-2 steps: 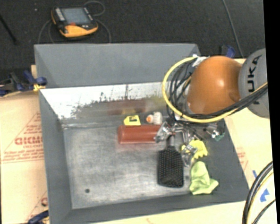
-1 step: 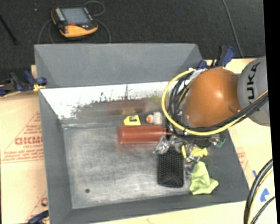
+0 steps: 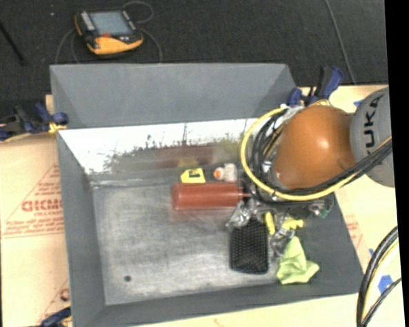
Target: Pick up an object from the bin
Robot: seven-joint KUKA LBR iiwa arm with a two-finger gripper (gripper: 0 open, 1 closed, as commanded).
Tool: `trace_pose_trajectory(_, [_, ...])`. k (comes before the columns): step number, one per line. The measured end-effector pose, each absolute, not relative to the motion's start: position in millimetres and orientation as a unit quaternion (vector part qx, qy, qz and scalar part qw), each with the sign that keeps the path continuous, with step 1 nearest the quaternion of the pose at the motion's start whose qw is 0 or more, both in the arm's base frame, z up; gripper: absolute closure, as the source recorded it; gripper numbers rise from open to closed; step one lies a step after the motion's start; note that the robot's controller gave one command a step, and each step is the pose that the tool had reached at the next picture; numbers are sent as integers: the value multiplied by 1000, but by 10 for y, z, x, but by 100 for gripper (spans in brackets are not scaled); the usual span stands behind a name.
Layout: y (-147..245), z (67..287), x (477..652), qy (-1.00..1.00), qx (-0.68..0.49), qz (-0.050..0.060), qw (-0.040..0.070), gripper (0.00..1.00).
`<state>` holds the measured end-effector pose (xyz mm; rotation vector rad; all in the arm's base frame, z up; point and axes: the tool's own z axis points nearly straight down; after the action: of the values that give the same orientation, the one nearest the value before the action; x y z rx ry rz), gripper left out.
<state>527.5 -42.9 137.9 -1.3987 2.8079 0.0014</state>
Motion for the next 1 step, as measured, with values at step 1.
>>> trace_pose_trajectory(1, [-577,771,5716,905,-426,6,-6,100])
